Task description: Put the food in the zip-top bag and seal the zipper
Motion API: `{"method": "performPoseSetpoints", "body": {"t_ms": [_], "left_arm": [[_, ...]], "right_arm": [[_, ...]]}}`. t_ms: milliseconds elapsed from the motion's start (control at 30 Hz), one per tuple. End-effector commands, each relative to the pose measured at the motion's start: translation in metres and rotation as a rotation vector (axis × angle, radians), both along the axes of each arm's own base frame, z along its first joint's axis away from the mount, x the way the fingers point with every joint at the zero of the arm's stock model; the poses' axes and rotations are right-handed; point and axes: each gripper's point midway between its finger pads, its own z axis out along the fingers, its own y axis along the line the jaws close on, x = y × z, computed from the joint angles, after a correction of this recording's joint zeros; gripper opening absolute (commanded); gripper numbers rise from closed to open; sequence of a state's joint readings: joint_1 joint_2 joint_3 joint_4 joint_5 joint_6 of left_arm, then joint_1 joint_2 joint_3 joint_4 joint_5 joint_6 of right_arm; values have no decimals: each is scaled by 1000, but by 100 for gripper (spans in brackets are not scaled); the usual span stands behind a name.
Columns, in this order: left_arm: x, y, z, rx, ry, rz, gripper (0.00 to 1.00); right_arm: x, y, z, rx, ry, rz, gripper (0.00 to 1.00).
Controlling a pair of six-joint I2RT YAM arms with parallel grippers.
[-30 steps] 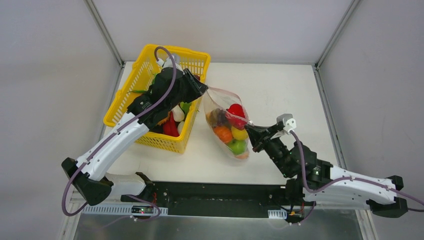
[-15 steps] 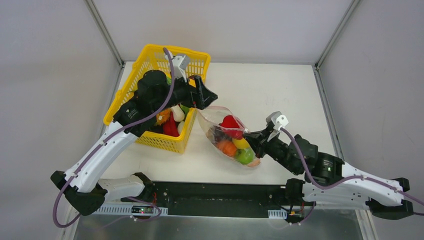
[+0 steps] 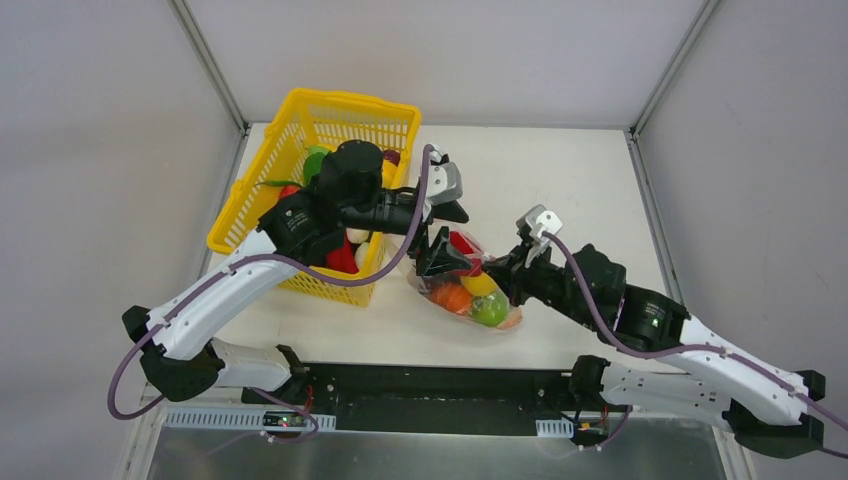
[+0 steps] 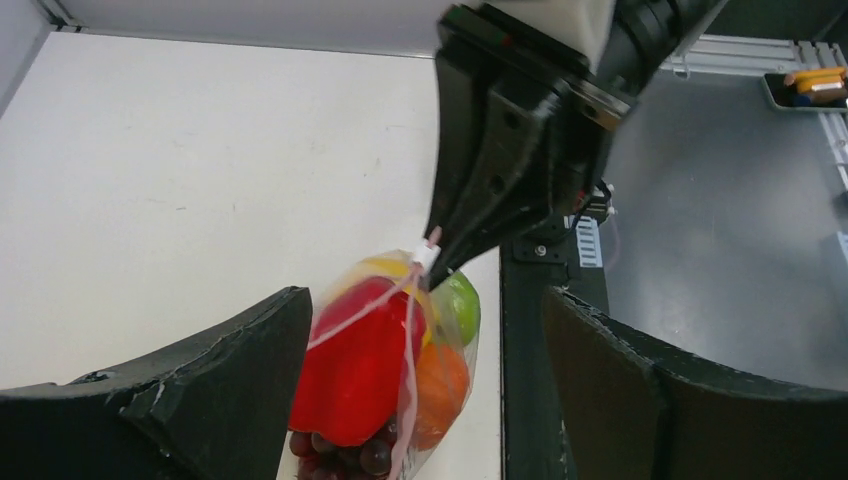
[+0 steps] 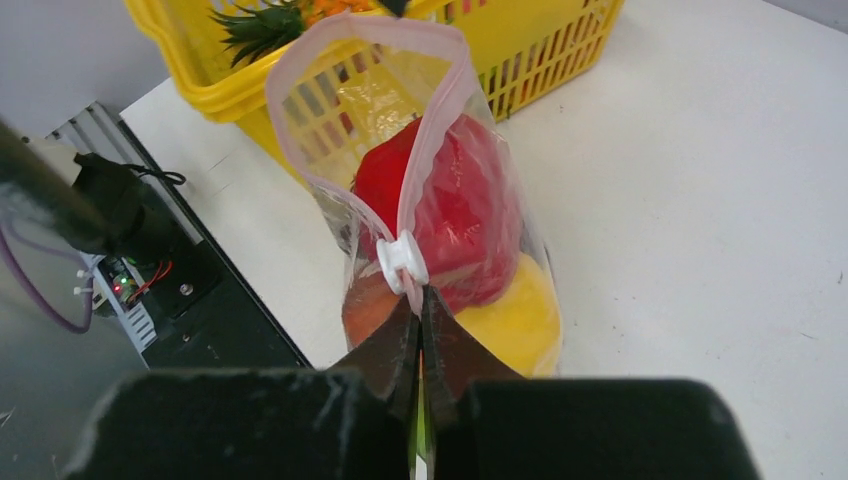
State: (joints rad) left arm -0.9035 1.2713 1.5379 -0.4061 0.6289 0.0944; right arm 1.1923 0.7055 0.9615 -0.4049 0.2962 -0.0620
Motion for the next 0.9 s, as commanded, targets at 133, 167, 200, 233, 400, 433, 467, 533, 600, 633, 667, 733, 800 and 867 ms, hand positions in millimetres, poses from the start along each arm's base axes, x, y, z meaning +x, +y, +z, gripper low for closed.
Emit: {"method": "performPoseSetpoints", "body": {"t_ms": [133, 167, 200, 233, 400, 433, 467, 533, 600, 633, 667, 733, 800, 867], "left_arm": [[-6, -11, -12, 24, -118, -124, 80], [-3, -13, -12, 25, -128, -118, 80], [1, -15, -13, 30, -136, -111, 80], [5, -17, -14, 36, -142, -104, 80], [15, -30, -20, 61, -147, -114, 80], [18, -33, -20, 63, -144, -112, 79], [19, -35, -20, 65, -141, -116, 78], [19, -40, -19, 54, -134, -122, 75], [17, -43, -17, 43, -127, -134, 68], [16, -44, -16, 43, -124, -140, 63], [14, -44, -17, 49, -120, -147, 57], [13, -42, -22, 70, -113, -148, 45], [12, -39, -26, 91, -108, -148, 34], [10, -37, -28, 98, -102, -155, 26]], "right_arm": [[23, 6, 8, 69, 127, 78, 0], [24, 6, 7, 79, 139, 91, 0], [27, 6, 6, 87, 149, 94, 0], [28, 5, 6, 91, 156, 97, 0], [27, 4, 5, 95, 156, 129, 0], [26, 4, 7, 97, 152, 138, 0], [24, 4, 8, 100, 147, 146, 0], [23, 4, 10, 100, 141, 150, 0], [23, 3, 10, 97, 142, 152, 0], [23, 3, 11, 99, 141, 150, 0], [23, 2, 12, 102, 138, 149, 0], [22, 0, 15, 108, 126, 142, 0], [22, -3, 20, 118, 111, 131, 0], [20, -5, 25, 127, 102, 129, 0]]}}
